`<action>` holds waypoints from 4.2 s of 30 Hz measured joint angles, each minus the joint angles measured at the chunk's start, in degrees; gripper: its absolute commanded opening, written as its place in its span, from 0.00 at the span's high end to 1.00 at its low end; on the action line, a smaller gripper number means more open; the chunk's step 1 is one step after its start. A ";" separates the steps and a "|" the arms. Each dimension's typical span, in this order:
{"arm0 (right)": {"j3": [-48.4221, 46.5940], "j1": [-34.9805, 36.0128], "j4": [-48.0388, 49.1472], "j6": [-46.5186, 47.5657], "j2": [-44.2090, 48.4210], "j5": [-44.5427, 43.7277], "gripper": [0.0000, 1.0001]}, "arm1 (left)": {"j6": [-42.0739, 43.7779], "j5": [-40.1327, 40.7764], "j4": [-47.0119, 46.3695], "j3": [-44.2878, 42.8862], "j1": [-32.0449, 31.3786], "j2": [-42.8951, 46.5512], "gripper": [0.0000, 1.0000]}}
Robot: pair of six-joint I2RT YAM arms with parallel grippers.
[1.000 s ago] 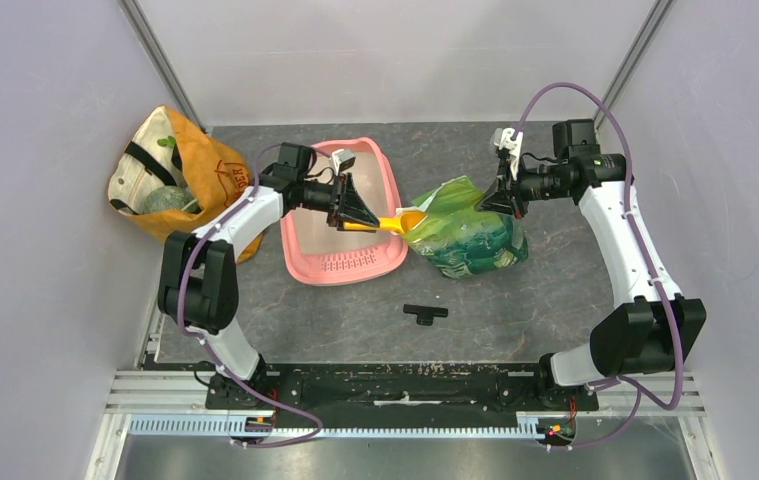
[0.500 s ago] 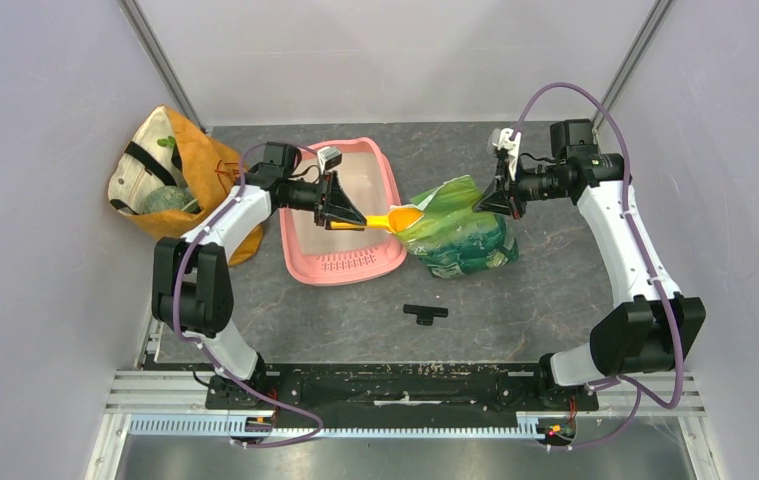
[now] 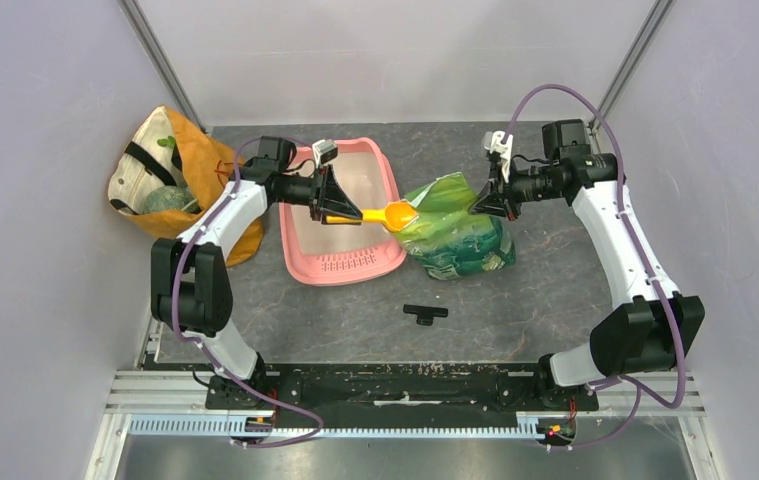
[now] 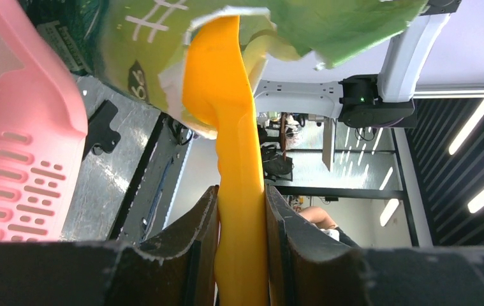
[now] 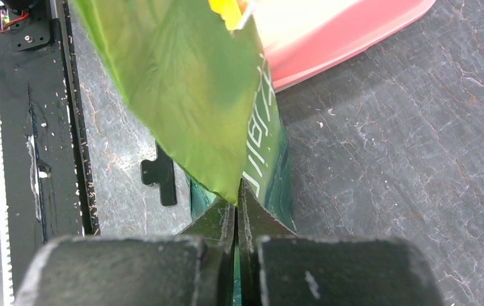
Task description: Fill the litter box with clean litter
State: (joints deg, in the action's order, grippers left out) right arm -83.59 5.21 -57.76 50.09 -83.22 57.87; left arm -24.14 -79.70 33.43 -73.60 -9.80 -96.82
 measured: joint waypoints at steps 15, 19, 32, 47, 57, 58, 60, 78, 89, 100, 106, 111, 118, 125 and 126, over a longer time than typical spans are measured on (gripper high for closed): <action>0.00 0.66 0.37 -0.61 0.00 -1.46 1.00 | 7.13 -2.69 10.67 -4.61 3.58 -0.68 0.98; 0.00 0.70 0.33 -0.57 -0.02 -1.81 1.00 | 15.26 -4.07 20.22 -5.81 6.10 -2.16 0.98; -0.13 0.70 0.28 -0.57 -0.22 -2.27 1.00 | 22.53 -5.99 28.06 -4.28 10.60 -1.60 0.98; -1.01 0.70 0.09 -0.57 -1.07 -2.29 1.00 | 24.70 -3.30 31.39 -2.14 20.24 3.26 0.98; -1.01 0.70 0.09 -0.59 -1.18 -2.32 1.00 | 22.12 15.96 30.99 -4.57 20.87 5.38 0.98; -1.03 0.70 0.09 -0.59 -1.22 -2.32 1.00 | 21.53 18.71 30.62 -5.38 20.44 5.97 0.98; -1.18 0.70 0.09 -0.59 -1.31 -2.36 1.00 | 20.70 23.91 29.88 -7.45 19.08 6.86 0.98; -1.62 0.70 -0.13 -0.57 -1.73 -2.51 1.00 | 27.36 63.19 31.63 -18.16 -2.89 11.87 0.98; -1.62 0.70 -0.72 0.94 -1.73 -2.49 1.00 | 35.63 45.75 38.93 -30.99 -2.67 11.65 0.98; -1.62 0.70 -1.11 1.97 -1.64 -2.49 1.00 | 37.81 34.80 44.87 -33.05 -6.08 7.10 0.98; -1.62 0.59 -2.16 2.49 -0.83 -2.51 1.00 | 37.22 37.27 45.44 -35.06 -9.97 2.80 0.98; -1.62 -0.70 -4.28 3.67 -0.20 -2.54 1.00 | 32.96 39.69 43.52 -35.67 -14.43 -0.26 0.98; -1.64 -1.31 -7.82 7.50 0.15 -3.39 1.00 | 19.19 45.59 38.73 -35.63 -19.63 -4.55 0.98; -1.64 -1.29 -9.75 8.70 0.15 -4.68 1.00 | 7.85 47.89 34.86 -36.41 -23.47 -12.68 0.98; -1.64 -1.31 -9.84 8.79 0.15 -4.79 1.00 | 6.80 47.82 34.58 -36.65 -23.80 -13.73 0.98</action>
State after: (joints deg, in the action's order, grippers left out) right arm -85.23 3.90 -67.59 58.87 -83.07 53.08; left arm -17.34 -31.88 68.01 -110.26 -33.61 -110.54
